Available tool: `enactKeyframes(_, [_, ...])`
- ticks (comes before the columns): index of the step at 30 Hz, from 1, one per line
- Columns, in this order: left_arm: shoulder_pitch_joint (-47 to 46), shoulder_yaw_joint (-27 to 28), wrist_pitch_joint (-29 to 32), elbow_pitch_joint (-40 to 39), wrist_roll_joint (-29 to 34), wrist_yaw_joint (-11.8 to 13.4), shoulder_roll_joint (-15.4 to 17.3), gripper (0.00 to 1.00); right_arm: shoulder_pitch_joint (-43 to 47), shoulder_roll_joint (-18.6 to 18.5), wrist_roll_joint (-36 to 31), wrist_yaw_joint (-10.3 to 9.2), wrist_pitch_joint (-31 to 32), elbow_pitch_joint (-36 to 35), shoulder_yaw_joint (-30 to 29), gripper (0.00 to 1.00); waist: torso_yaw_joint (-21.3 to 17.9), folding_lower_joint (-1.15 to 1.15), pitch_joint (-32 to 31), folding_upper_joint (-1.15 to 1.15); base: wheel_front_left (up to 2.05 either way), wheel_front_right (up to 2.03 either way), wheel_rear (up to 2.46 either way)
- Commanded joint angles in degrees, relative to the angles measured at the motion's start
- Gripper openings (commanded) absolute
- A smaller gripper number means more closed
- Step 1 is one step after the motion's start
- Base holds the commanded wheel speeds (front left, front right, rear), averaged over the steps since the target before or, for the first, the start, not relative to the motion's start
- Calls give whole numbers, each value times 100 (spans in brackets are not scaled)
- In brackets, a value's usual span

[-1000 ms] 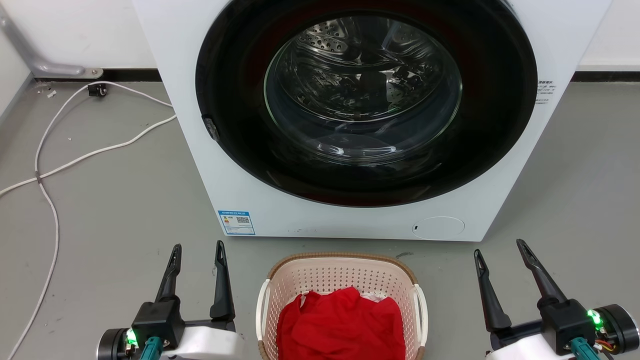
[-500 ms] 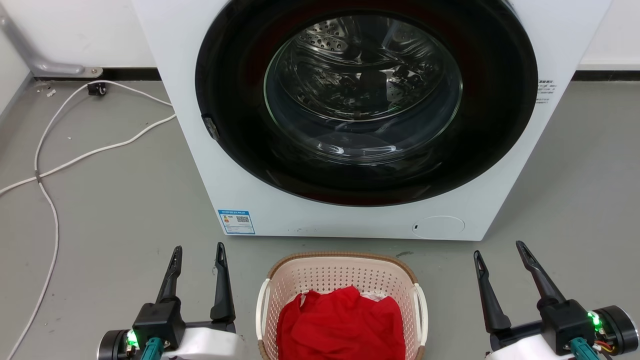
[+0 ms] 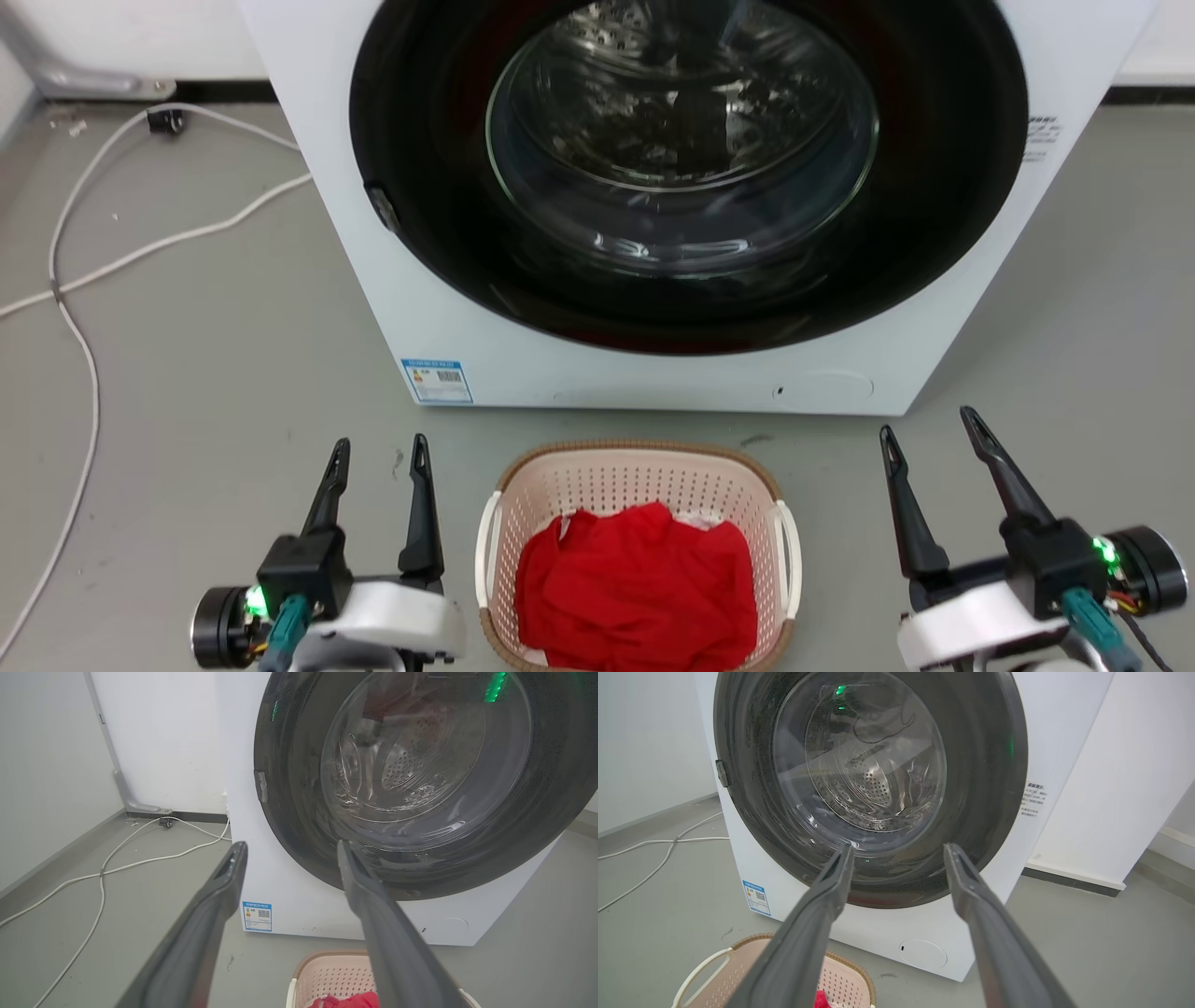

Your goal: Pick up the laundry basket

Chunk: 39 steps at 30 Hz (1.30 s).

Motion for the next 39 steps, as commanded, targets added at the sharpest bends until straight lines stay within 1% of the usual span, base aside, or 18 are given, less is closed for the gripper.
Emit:
enactKeyframes(1, [-190,19,-14,166,-8,-63,3,100,-168,-1,-6,-4,-14,116,4,100,-11,0,173,0,0,0,0])
enactKeyframes(3, [-414,36,-14,385,38,-131,2,100,-386,0,-42,-4,-14,283,18,100,-17,0,336,0,0,0,0])
enactKeyframes(7, [-884,88,-14,1008,109,-266,3,100,-814,0,-149,-4,-13,893,83,100,-30,0,725,0,0,0,0])
enactKeyframes(10, [-1293,123,-14,1538,203,-385,16,100,-1193,0,-259,-4,-14,1535,156,100,-41,0,1022,0,0,0,0])
enactKeyframes(15, [-1962,142,-14,2369,335,-589,141,100,-1909,0,-492,-4,-13,2650,343,100,-85,0,1548,0,0,0,0])
enactKeyframes(23, [-3034,-74,-14,3898,493,-856,286,100,-3092,-1,-743,-5,4,4332,574,100,-142,0,2346,0,0,0,0])
enactKeyframes(27, [-3555,-244,-15,4720,557,-964,303,100,-3600,1,-765,-5,214,5098,705,100,-169,0,2664,0,0,0,0])
enactKeyframes(31, [-4026,-412,-1,5467,627,-1045,313,100,-4036,2,-652,-5,424,5690,907,100,-199,0,2951,0,0,0,0])
enactKeyframes(32, [-4026,-412,-1,5467,627,-1045,313,100,-4036,2,-652,-5,424,5690,907,100,-199,0,2951,0,0,0,0])
enactKeyframes(39, [-4650,-607,118,6329,648,-1101,338,100,-4622,2,-313,-5,713,6339,1291,100,-264,0,3449,0,0,0,0])
